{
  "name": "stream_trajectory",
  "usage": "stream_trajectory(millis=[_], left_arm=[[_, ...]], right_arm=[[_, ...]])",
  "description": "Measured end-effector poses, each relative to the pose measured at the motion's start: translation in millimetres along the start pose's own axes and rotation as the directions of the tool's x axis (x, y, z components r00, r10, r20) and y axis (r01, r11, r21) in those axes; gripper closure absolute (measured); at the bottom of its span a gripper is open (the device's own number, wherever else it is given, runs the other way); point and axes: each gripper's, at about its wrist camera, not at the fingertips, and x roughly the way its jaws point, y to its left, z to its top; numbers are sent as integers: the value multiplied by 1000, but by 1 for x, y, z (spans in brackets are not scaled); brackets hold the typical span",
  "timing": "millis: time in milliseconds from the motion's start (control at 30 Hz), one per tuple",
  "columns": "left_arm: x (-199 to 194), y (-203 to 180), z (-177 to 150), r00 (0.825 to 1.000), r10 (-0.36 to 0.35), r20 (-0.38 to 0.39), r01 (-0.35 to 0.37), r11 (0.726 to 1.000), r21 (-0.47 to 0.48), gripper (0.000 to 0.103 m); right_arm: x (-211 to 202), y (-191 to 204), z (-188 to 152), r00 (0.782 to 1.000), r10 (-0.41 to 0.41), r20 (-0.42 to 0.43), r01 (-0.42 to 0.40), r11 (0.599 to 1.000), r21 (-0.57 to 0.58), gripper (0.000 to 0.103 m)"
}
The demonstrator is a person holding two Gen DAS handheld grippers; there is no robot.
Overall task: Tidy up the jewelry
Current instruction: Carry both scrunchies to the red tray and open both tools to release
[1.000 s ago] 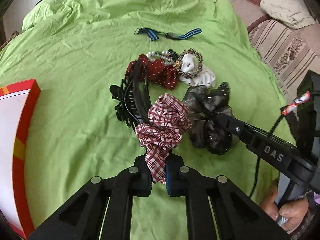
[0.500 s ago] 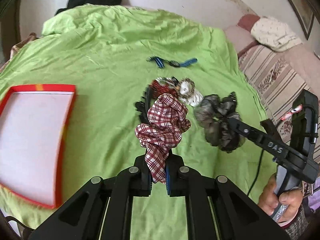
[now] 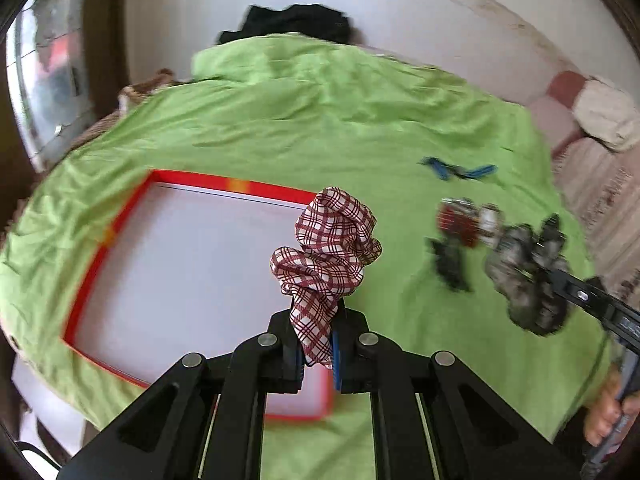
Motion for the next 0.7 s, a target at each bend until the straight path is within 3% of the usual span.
stream_trajectory(millis=[167, 467, 700], left_arm=[[36, 59, 27, 997, 52, -57, -55, 996, -68, 94], [120, 139, 71, 977, 143, -158, -167, 975, -149, 94], [155, 167, 80, 969, 158, -188, -192, 965, -177, 93]], right_arm=[[47, 43, 17, 997, 38, -63, -42, 997, -64, 90], [157, 94, 46, 978, 99, -181, -112, 992, -60, 90], [225, 103, 54, 965, 97, -245, -108, 994, -32, 90]])
